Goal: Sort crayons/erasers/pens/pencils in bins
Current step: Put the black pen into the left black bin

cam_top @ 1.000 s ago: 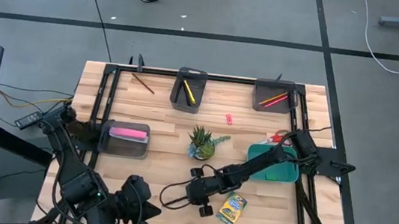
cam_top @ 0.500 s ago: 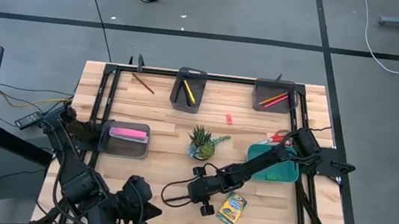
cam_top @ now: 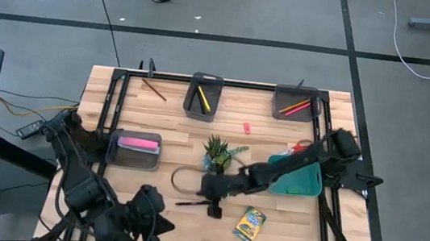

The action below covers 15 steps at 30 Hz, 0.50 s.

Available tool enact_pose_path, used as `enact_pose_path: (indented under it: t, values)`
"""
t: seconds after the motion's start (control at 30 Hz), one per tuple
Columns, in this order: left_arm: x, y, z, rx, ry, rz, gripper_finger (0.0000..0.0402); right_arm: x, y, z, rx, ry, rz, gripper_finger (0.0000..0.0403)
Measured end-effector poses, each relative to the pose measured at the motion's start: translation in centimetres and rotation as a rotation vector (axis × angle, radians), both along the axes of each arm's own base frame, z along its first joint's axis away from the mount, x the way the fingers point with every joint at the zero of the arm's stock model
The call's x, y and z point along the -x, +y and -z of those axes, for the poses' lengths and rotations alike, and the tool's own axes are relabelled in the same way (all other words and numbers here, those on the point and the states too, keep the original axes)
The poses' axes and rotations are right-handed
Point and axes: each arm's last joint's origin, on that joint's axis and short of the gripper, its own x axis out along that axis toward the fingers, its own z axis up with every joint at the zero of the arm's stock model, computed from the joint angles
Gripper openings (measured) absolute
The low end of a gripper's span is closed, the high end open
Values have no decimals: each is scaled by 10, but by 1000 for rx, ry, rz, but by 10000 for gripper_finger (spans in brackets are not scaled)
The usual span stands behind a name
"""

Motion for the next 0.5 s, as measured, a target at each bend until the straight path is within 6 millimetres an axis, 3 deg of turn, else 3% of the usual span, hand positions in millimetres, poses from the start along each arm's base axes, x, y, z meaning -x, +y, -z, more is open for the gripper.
enact_pose_path:
  t: [0.1,0.2,0.33,0.5]
  values:
    - [0,9,-13,-18,-34,16,7,2,-20,-35,-30,-93,58,1]
    - [2,17,-20,-68,-58,26,8,7,-37,-47,-50,-64,76,5]
    - [2,30,-15,-164,11,7,22,18,-39,-43,-41,60,15,34]
    - [-5,37,17,-217,223,30,40,23,-15,-21,-39,165,-88,81]
